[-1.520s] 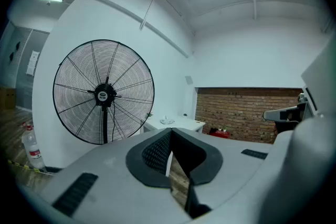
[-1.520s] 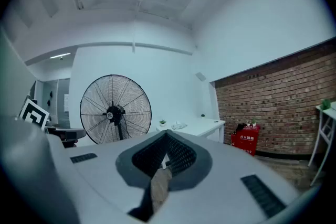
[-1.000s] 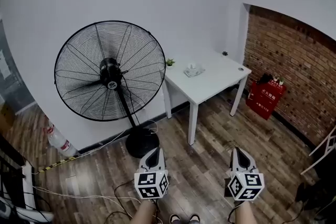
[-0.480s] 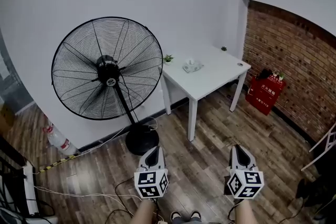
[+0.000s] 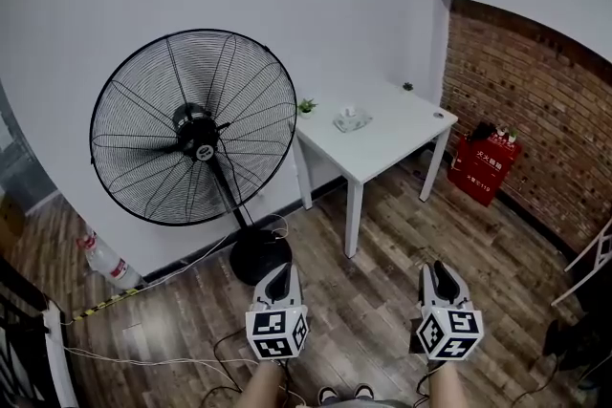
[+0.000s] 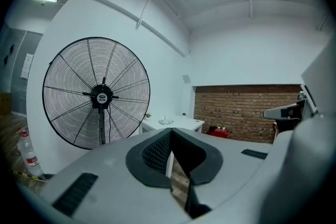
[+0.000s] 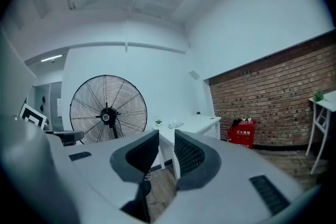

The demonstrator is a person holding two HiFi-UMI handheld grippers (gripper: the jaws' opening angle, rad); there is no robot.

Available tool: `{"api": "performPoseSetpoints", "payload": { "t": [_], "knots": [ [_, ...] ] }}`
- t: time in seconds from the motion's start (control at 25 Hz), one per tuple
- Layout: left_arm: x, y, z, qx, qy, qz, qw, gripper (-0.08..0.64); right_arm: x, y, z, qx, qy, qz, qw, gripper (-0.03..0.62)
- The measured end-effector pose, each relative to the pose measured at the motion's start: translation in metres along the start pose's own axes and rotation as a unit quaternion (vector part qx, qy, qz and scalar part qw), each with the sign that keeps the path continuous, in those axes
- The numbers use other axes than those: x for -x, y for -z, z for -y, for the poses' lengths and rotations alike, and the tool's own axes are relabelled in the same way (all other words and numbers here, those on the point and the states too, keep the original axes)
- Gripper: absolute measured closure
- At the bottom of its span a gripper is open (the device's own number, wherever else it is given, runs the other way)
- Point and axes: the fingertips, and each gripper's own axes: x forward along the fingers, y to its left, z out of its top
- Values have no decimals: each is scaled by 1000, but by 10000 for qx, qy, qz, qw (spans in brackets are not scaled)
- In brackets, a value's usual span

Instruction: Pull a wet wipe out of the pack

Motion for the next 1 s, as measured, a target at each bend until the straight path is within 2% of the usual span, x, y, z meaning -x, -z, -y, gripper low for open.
{"api": "performPoseSetpoints", "payload": {
  "t": [0.28, 0.52, 1.0],
  "knots": [
    [-13, 7, -16, 65, 94, -70, 9999, 560, -9, 13, -10, -15, 108, -127, 9999, 500],
    [-37, 18, -20, 55, 95, -221, 9997, 560, -33, 23, 4, -63, 203, -254, 9995, 499],
    [-152, 6, -28, -2, -260, -305, 9992, 560, -164, -7, 47, -86, -168, -213, 9996, 497]
  ]
}}
